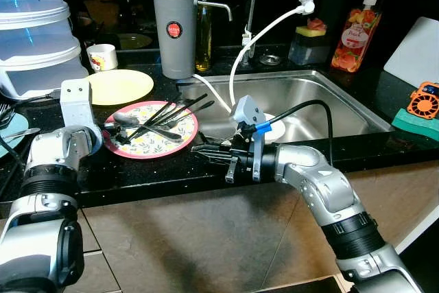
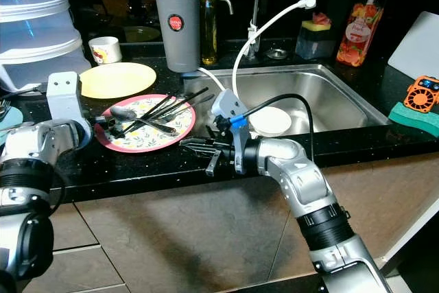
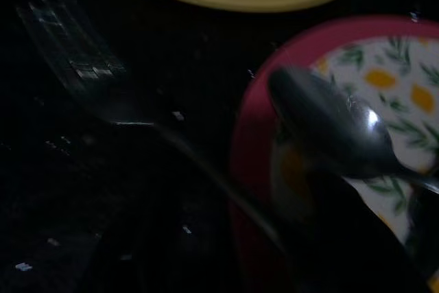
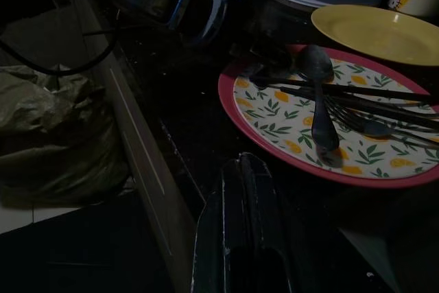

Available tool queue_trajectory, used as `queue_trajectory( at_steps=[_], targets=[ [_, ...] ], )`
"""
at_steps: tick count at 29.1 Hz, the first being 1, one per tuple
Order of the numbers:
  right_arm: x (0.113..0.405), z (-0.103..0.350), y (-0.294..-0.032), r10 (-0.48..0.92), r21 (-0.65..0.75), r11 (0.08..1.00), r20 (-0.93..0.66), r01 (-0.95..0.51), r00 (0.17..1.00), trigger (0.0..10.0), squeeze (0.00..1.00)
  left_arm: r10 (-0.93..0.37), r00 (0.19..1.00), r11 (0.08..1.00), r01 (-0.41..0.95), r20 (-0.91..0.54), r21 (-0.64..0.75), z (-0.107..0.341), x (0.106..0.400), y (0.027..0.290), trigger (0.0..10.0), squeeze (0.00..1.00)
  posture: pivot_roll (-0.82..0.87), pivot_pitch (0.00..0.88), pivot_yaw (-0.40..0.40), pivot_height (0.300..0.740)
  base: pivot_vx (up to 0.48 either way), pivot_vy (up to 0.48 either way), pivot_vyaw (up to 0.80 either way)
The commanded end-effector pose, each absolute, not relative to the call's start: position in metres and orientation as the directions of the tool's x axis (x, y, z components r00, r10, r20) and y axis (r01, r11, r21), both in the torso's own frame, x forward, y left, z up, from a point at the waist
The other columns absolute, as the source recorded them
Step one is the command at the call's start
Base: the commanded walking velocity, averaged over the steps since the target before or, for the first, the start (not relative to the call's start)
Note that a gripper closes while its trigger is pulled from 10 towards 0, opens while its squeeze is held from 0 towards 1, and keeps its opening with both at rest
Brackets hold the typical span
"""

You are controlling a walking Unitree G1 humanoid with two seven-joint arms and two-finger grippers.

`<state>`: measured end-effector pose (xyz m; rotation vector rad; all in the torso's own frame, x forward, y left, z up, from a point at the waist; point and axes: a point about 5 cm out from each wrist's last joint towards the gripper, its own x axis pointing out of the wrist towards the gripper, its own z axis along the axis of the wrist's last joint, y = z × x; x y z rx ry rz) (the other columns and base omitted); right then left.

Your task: Kitchen organization

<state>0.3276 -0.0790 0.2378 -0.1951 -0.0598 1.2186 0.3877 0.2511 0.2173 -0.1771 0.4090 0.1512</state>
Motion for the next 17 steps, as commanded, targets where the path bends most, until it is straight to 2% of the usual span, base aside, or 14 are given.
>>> queue_trajectory(
  at_steps=[1, 2, 9, 12, 13, 16, 17],
  targets=[
    [0.325, 0.237, -0.079, 0.937, -0.192, 0.322, -0.075, -0.927, 0.341, 10.0, 0.00, 0.094, 0.856, 0.965, -0.203, -0.508, -0.163, 0.192, 0.383, 0.250, 1.3, 0.00, 0.07, 0.051, -0.008, 0.740, 0.000, 0.000, 0.00],
    [0.325, 0.237, -0.079, 0.937, -0.191, 0.322, -0.075, -0.927, 0.341, 10.0, 0.00, 0.095, 0.856, 0.965, -0.205, -0.507, -0.166, 0.192, 0.383, 0.251, 0.0, 0.00, 0.07, 0.051, -0.008, 0.740, 0.000, 0.000, 0.00],
    [0.326, 0.236, -0.079, 0.938, -0.187, 0.320, -0.079, -0.929, 0.339, 10.0, 0.00, 0.123, 0.865, 0.957, -0.233, -0.487, -0.172, 0.196, 0.383, 0.257, 0.0, 0.00, 0.07, 0.050, -0.010, 0.740, 0.000, 0.000, 0.00],
    [0.326, 0.235, -0.079, 0.938, -0.189, 0.317, -0.083, -0.929, 0.337, 10.0, 0.00, 0.156, 0.871, 0.961, -0.242, -0.465, -0.131, 0.201, 0.384, 0.261, 0.0, 0.00, 0.07, 0.050, -0.010, 0.740, 0.000, 0.000, 0.00],
    [0.325, 0.235, -0.079, 0.938, -0.189, 0.316, -0.084, -0.930, 0.336, 10.0, 0.00, 0.184, 0.876, 0.965, -0.248, -0.445, -0.089, 0.203, 0.384, 0.264, 1.0, 0.00, 0.07, 0.050, -0.010, 0.740, 0.000, 0.000, 0.00],
    [0.325, 0.235, -0.079, 0.938, -0.191, 0.315, -0.087, -0.930, 0.335, 10.0, 0.00, 0.202, 0.879, 0.965, -0.253, -0.433, -0.063, 0.206, 0.384, 0.266, 1.0, 0.00, 0.07, 0.047, -0.010, 0.740, 0.000, 0.000, 0.00],
    [0.325, 0.234, -0.078, 0.939, -0.190, 0.312, -0.089, -0.931, 0.332, 10.0, 0.00, 0.259, 0.879, 0.961, -0.275, -0.400, 0.017, 0.211, 0.384, 0.271, 1.5, 0.00, 0.07, 0.047, -0.009, 0.740, 0.000, 0.000, 0.00]
  ],
)
